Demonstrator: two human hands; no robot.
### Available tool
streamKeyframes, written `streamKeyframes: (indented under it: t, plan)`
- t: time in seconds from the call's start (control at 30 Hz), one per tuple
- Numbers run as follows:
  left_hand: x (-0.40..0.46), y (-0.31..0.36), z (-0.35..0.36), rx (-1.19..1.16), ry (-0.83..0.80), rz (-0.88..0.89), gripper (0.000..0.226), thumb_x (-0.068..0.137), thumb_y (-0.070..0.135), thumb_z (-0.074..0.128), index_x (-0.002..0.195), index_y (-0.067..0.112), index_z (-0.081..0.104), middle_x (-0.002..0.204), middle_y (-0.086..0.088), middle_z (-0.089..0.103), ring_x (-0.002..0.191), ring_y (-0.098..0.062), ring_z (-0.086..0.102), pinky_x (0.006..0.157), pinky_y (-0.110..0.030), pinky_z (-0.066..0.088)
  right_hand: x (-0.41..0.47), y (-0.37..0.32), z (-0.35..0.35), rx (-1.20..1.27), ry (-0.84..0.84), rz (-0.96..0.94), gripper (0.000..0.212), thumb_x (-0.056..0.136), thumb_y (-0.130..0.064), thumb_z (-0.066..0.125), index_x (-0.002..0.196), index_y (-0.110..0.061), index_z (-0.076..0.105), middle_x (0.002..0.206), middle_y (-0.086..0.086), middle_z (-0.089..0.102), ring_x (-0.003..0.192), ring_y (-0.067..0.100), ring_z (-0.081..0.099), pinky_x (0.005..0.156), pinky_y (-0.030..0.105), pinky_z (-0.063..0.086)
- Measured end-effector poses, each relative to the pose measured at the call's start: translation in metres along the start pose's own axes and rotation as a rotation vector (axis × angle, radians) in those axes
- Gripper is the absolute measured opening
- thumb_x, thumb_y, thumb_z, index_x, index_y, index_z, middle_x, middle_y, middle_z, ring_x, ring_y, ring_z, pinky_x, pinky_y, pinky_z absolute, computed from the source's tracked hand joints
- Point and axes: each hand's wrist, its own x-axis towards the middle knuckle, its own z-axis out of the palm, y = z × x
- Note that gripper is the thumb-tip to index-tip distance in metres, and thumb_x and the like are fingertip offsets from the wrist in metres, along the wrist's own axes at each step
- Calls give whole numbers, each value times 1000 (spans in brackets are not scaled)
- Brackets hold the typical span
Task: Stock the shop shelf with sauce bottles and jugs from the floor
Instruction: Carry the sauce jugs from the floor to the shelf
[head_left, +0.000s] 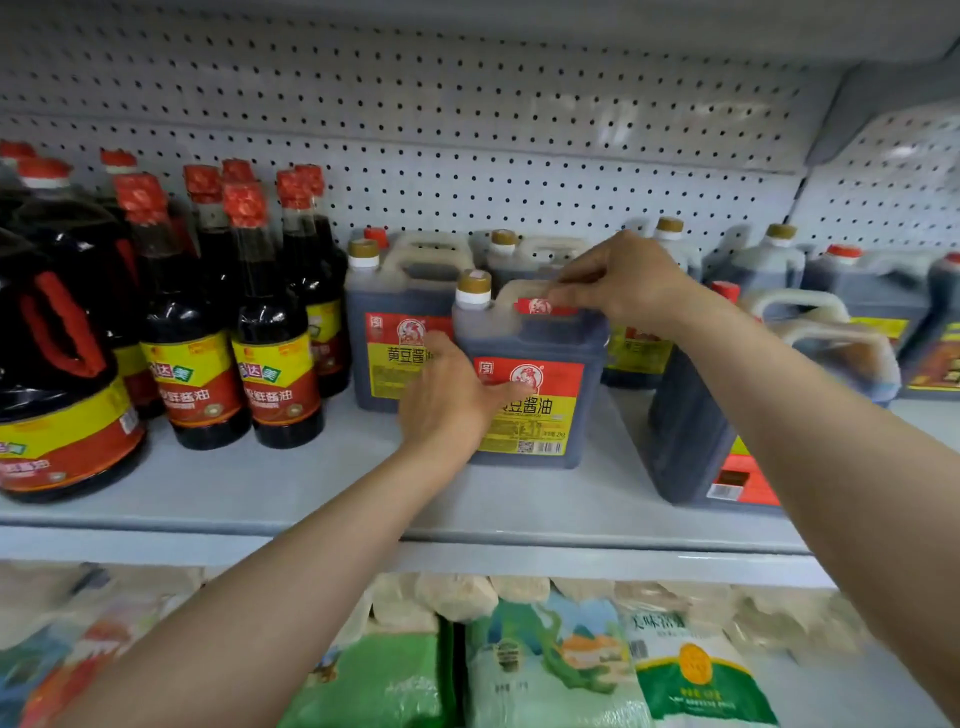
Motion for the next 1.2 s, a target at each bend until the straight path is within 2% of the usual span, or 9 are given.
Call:
streamKeyframes:
  t: [0.1,0.3,0.4,0.53,0.9,0.97,1.07,1.13,1.2]
  plan:
    - [7,21,21,27,-27,20,94,62,68,80,121,9,37,115,-13,68,107,-37,65,73,-39,45,7,18,-11,-139,16,69,26,87,-28,76,111,-18,78,114,1,74,107,16,65,94,28,49]
    - [30,44,48,39,-26,25,96,65,65,77,125,4,35,120,-17,67,113,-38,63,77,-41,46,43,39,-13,-312,-4,104,28,90,-31,72,114,-19,76,116,0,74,112,16,64,95,28,39]
    - [42,47,58,-6,-25,15,94,68,61,79,127,3,35,119,-17,67,112,-39,62,79,-42,46,57,46,-12,-287,-7,113,28,89,-28,74,114,-18,76,114,0,74,111,16,63,83,19,41]
    - [58,50,68,-31,-3,1,95,69,57,80,132,3,34,123,-17,66,115,-40,61,82,-44,48,74,55,-3,-210,20,132,26,88,-25,75,113,-18,76,112,2,75,106,20,67,98,37,53]
    - [75,53,77,-25,23,-14,105,72,56,78,143,-1,26,131,-18,62,120,-40,58,87,-45,48,94,67,7,-163,50,143,31,89,-25,74,120,-20,74,120,-1,72,112,16,65,103,30,49]
    - [73,51,76,-39,19,-12,101,73,55,78,141,0,29,130,-17,63,120,-40,59,86,-45,48,91,68,9,-130,67,151,32,89,-25,74,121,-20,73,121,0,72,113,16,65,102,28,49]
    - [65,41,72,-45,-5,41,85,78,54,75,134,4,35,124,-15,66,115,-39,61,73,-37,41,86,62,12,-166,76,132,36,91,-32,70,124,-19,71,125,1,70,119,20,61,105,34,48]
    - [58,26,67,-62,39,112,76,80,59,70,128,7,40,114,-12,70,106,-36,66,66,-32,37,84,52,20,-109,138,82,44,89,-38,71,129,-21,68,131,1,66,130,20,52,108,35,43]
    - [51,9,59,-140,137,167,69,80,62,68,121,12,45,102,-4,72,94,-30,68,62,-31,38,85,31,35,-51,211,-19,45,86,-42,73,127,-23,68,125,-2,67,133,20,42,105,31,40]
